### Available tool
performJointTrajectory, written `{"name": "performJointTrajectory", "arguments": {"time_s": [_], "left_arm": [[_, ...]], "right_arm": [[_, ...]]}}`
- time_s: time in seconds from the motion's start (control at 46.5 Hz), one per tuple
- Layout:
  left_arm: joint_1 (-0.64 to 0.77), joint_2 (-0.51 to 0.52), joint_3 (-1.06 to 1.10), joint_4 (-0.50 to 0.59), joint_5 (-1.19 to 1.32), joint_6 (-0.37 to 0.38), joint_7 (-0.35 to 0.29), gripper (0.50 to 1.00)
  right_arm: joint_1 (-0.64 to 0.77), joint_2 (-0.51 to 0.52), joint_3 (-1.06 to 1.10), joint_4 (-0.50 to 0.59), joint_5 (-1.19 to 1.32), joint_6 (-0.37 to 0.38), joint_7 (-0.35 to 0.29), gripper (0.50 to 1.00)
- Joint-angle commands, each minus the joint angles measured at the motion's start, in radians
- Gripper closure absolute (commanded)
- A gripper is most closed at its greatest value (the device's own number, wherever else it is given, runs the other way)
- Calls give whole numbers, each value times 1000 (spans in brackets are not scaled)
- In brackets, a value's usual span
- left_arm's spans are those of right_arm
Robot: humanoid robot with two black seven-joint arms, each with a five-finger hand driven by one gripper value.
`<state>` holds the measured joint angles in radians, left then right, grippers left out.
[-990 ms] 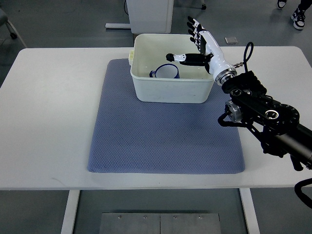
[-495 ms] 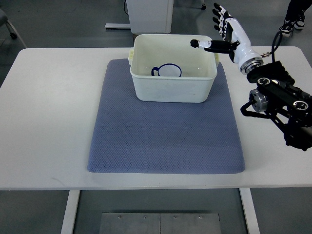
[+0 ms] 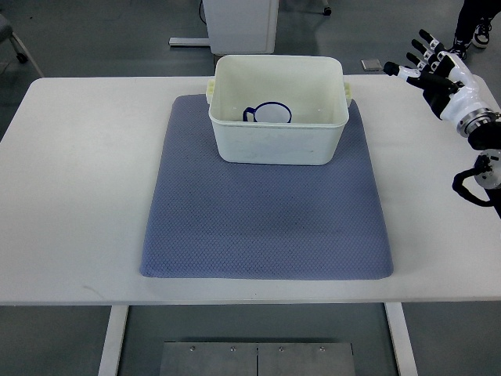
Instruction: Place cup in box with right hand
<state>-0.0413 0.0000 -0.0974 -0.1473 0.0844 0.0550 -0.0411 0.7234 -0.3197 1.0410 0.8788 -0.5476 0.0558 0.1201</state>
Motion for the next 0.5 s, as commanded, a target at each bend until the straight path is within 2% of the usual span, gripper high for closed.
{"name": "performJointTrajectory", "arguments": {"time_s": [0.0, 0.258, 0.387, 0.474], "left_arm": [[0, 0, 1, 0, 0, 0, 0, 500], [0, 0, -2, 0, 0, 0, 0, 500], [0, 0, -2, 0, 0, 0, 0, 500], [0, 0, -2, 0, 0, 0, 0, 500]], "right_arm": [[-30, 10, 48, 2, 0, 3, -13, 500], [-133, 90, 194, 72, -8, 22, -94, 500], [-170, 163, 264, 77, -8, 19, -71, 500], [-186, 200, 289, 72, -8, 19, -17, 500]]}}
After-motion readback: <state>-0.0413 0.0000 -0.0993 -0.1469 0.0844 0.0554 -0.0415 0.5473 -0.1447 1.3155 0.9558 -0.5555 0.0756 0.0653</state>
